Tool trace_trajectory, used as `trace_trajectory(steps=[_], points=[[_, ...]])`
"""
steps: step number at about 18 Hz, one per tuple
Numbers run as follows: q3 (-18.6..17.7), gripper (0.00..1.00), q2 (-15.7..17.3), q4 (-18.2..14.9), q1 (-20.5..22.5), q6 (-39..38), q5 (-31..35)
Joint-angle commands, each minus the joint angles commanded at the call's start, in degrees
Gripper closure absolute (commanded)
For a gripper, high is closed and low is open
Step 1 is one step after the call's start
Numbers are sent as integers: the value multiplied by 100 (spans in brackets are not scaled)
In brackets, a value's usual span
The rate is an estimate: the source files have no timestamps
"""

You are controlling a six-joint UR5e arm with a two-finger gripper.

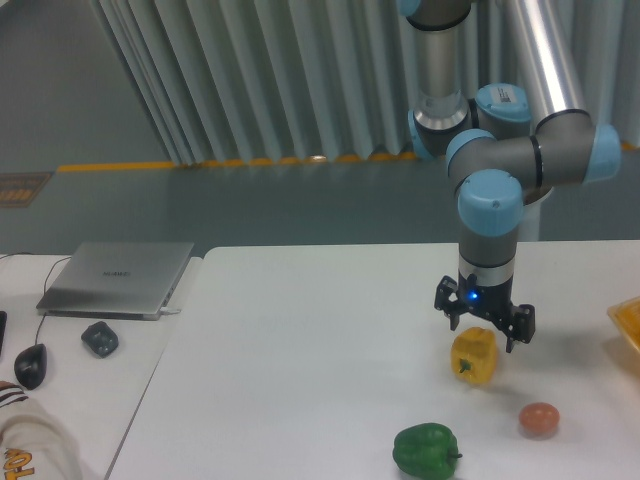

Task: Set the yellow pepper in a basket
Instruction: 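Close the gripper around the top of the yellow pepper, then lift the yellow pepper and carry it toward the yellow basket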

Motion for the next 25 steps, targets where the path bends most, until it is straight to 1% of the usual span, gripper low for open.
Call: trace_trajectory(steps=[1,7,17,18,19,20,21,22,23,25], points=[[0,0,-18,9,-87,-9,62],[-70,0,-62,9,-149,-9,80],[-70,0,-202,17,-158,-9,133],[-53,5,-211,9,-158,-9,133],[-53,16,-220,9,-167,-17,133],[-53,23,-220,9,-158,-17,133],[-35,36,-211,9,-158,-17,133],[-26,45,-202,9,-158,-9,133],[-9,58,-202,9,-158,-9,124],[26,63,-185,0,-158,0,124]])
